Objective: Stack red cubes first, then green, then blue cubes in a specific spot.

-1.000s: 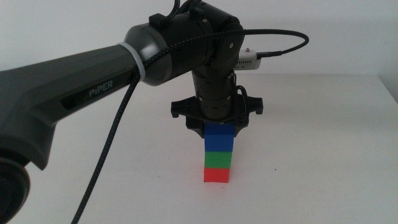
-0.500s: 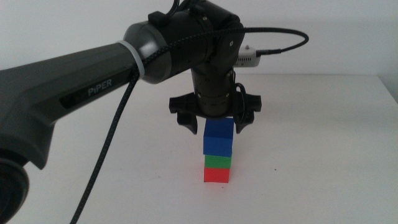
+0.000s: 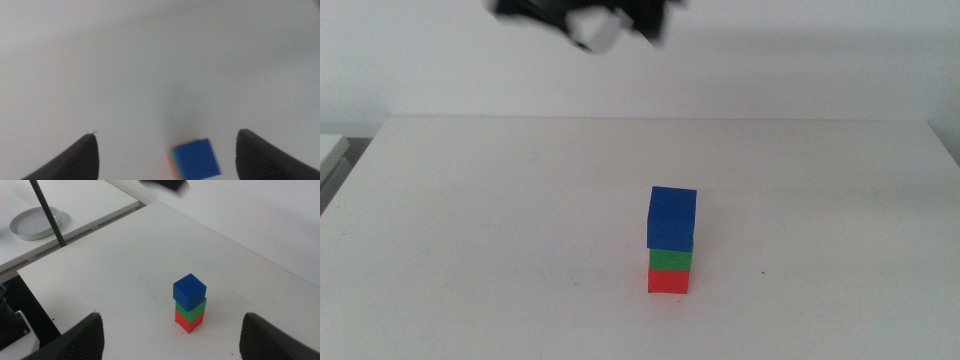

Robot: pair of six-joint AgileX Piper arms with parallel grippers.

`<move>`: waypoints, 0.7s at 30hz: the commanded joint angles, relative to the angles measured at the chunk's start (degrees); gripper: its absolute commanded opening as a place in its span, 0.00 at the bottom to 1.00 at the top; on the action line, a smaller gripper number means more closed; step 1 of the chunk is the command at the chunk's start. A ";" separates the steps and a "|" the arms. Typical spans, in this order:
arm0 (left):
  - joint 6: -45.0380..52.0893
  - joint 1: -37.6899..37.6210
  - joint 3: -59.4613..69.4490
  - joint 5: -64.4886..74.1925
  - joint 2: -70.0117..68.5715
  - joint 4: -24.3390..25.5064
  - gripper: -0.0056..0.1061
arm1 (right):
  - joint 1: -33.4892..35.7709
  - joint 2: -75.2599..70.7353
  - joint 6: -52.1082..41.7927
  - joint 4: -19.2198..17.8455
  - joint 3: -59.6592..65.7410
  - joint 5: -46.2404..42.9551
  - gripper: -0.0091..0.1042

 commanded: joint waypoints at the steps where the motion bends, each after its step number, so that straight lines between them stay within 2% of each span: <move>1: 5.95 0.00 0.90 0.17 -6.47 3.02 0.89 | 0.18 -0.24 -0.16 -0.08 0.22 -0.52 0.82; 5: 9.73 3.45 6.70 0.17 -16.80 4.80 0.89 | 0.18 -0.24 -0.16 -0.08 0.22 -0.52 0.82; 11: 12.22 14.85 19.62 0.17 -32.46 4.85 0.89 | 0.18 -0.24 -0.16 -0.08 0.22 -0.52 0.82; 14: 22.43 25.56 27.06 -7.12 -39.62 -6.27 0.89 | 0.18 -0.65 -0.16 -0.35 0.22 -0.52 0.82; 15: 24.80 28.81 29.21 -8.82 -41.84 -8.52 0.89 | 0.18 -0.84 -0.16 -0.35 0.22 -0.52 0.82; 18: 25.82 34.27 33.23 -8.67 -45.93 -11.01 0.89 | 0.18 -0.85 -0.16 1.09 0.22 -0.52 0.82; 21: 25.59 34.91 34.14 -8.29 -46.21 -12.40 0.89 | 0.18 -0.85 -0.16 1.09 0.22 -0.52 0.82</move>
